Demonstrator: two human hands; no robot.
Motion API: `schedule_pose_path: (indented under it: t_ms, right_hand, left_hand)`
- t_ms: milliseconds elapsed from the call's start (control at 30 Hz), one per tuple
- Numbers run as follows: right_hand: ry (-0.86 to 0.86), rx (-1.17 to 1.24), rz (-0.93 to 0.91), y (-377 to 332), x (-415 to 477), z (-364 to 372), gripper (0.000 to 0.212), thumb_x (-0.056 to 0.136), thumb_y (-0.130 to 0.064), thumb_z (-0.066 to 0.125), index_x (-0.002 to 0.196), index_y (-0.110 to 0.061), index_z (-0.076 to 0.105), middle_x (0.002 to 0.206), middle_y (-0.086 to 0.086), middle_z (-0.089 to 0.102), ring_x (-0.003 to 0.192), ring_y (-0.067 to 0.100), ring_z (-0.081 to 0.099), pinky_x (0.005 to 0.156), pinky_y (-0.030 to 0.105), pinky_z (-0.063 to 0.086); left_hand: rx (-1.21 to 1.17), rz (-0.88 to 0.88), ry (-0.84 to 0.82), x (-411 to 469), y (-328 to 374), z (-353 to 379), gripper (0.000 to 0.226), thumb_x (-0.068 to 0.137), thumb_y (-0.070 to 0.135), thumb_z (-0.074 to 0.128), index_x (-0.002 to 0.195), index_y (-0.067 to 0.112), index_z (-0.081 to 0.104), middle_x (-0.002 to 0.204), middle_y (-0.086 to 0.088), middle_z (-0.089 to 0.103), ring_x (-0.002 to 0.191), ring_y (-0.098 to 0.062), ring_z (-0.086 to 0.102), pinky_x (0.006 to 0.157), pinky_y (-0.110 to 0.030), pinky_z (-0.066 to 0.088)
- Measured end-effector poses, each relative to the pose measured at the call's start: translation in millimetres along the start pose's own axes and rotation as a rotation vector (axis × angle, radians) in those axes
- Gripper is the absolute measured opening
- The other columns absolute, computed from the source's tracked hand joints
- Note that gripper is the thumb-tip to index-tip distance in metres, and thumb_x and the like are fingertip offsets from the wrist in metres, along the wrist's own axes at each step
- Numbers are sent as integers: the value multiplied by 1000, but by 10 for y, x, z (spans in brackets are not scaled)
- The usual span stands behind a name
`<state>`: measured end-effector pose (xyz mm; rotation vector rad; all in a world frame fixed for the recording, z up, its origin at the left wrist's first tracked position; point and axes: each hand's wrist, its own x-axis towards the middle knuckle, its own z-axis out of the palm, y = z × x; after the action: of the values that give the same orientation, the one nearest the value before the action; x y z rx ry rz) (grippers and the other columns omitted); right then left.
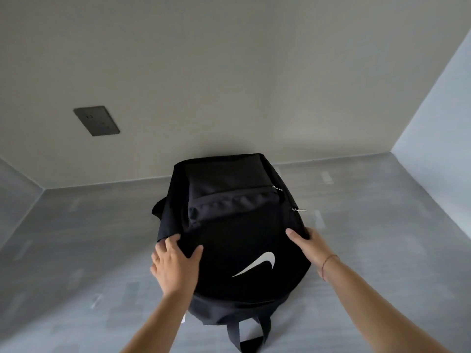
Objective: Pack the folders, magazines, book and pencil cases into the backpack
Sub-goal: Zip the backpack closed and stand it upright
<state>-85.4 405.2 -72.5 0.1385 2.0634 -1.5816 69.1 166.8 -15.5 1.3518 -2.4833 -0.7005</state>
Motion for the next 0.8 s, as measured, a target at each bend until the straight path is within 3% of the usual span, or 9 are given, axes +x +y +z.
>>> schedule_pose_path:
  t_ms: [67, 133, 200, 267, 367, 500, 600, 800]
  right_hand:
    - [-2, -17, -28, 40, -92, 87, 35, 82, -34, 69, 108, -12, 62, 99, 4, 70, 93, 20, 66, 85, 35, 53]
    - [44, -58, -47, 85, -149, 135, 30, 80, -27, 71, 104, -12, 61, 96, 4, 69, 90, 20, 65, 82, 34, 52]
    - [84, -89, -45, 129, -202, 175, 28, 80, -26, 71, 102, -11, 63, 93, 4, 70, 88, 22, 66, 82, 36, 53]
    - [99, -78, -49, 156, -268, 208, 24, 83, -24, 68, 101, -10, 64, 91, 5, 70, 86, 21, 66, 77, 34, 53]
    - [123, -43, -74, 148, -374, 228, 18, 86, -22, 65, 98, -9, 65, 88, 5, 70, 83, 20, 65, 67, 28, 49]
    - [148, -38, -90, 103, -481, 229, 8, 84, -24, 67, 87, -16, 64, 86, 4, 70, 84, 22, 66, 71, 31, 50]
    - [166, -40, -92, 84, -558, 242, 9, 83, -25, 68, 81, -17, 64, 82, 4, 69, 81, 22, 65, 66, 30, 49]
    - [164, -53, -112, 65, -682, 292, 11, 85, -23, 67, 78, -17, 62, 75, -2, 66, 72, 12, 62, 51, 16, 42]
  left_hand:
    - [-3, -37, -70, 6, -125, -5, 64, 77, 43, 71, 127, 12, 47, 128, -12, 51, 123, -33, 41, 100, -44, 35]
    - [-68, -63, -130, 4, -222, 56, 58, 77, 40, 71, 121, 8, 50, 116, -11, 58, 113, -32, 50, 89, -40, 42]
    - [-109, -109, -161, -2, -262, 57, 43, 79, 39, 70, 104, 6, 57, 88, -7, 65, 86, -28, 60, 62, -32, 45]
    - [-138, -115, -172, 0, -284, 23, 30, 83, 33, 68, 77, 6, 56, 63, -2, 57, 61, -22, 55, 47, -27, 36]
    - [-249, -114, -187, -4, -305, -62, 23, 87, 25, 65, 70, 12, 55, 63, 0, 56, 61, -18, 51, 50, -26, 35]
    - [-364, -95, -223, -56, -331, -155, 26, 89, 25, 62, 68, 13, 51, 60, 2, 52, 56, -12, 47, 48, -23, 31]
    - [-468, -115, -224, -106, -358, -206, 28, 90, 25, 60, 68, 13, 49, 58, 1, 47, 52, -14, 43, 48, -25, 30]
    - [-509, -137, -203, -56, -432, -181, 24, 89, 26, 62, 77, 7, 55, 62, 0, 51, 58, -16, 47, 52, -27, 34]
